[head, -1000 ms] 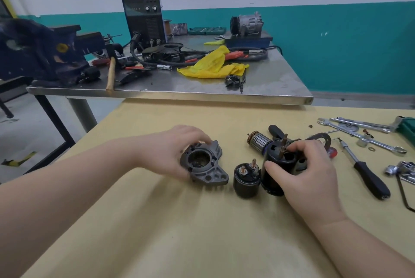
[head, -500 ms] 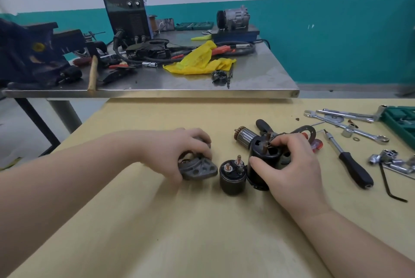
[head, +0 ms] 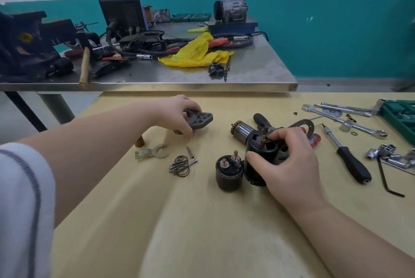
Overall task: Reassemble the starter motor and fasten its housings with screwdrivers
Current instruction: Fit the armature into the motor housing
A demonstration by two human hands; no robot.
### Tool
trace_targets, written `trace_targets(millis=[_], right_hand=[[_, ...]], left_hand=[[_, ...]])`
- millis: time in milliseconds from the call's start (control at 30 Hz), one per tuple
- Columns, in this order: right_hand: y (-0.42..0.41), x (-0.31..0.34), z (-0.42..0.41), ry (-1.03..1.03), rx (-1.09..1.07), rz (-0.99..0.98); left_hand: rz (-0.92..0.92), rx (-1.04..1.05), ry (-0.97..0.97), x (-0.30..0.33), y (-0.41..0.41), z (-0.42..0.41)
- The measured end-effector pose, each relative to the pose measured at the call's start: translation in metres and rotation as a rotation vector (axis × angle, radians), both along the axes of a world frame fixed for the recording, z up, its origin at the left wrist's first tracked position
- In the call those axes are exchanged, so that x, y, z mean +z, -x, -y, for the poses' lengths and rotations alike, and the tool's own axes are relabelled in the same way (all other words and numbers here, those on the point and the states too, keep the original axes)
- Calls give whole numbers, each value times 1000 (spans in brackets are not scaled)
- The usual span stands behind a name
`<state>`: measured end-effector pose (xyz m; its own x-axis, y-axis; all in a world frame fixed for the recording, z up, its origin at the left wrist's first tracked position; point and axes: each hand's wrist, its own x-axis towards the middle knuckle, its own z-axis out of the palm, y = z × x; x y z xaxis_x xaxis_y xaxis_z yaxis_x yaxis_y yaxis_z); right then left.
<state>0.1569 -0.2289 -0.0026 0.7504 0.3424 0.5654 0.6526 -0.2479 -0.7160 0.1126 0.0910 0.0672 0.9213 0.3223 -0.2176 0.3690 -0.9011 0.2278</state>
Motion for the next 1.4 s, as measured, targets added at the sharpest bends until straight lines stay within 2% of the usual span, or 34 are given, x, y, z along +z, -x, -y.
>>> trace_targets(millis=[200,267,333,433,533,600,767,867,1000,1133,1233,1300,1367,1400], right_hand=[[0,0,-1,-26,9,39],[1,1,-2,-29,9,38],[2,2,-1,-29,14,21],[3,4,1,-5,29,-2],[5,6,2,17,39,5],[6,6,3,16,40,11],[4,5,4,23,33,10],[3,3,3,25,36,0],[0,0,2,38,39,8],[-2,4,6,-70,63,-12],[-27,13,14,-148,-103,-85],[-53,22,22,-63,-199,-200],[-75,30,26,53,-160,-388],[-82,31,27,93,-121,-484]], left_hand=[[-59,56,-52,-13,-17,-8],[-107,60,-81,-7,-21,-5],[-81,45,-96,6,-26,5],[89,-141,-41,27,-33,38],[13,-449,-128,29,-42,85],[-37,-531,-233,18,-51,107],[48,-496,-258,5,-58,122],[-16,-438,-362,1,-56,125],[-63,-303,-385,-3,-50,124],[-66,-203,-256,-5,-45,120],[21,-180,-114,-4,-38,114],[188,-124,92,1,-32,110],[279,-52,337,5,-30,108],[281,-48,383,7,-29,108]])
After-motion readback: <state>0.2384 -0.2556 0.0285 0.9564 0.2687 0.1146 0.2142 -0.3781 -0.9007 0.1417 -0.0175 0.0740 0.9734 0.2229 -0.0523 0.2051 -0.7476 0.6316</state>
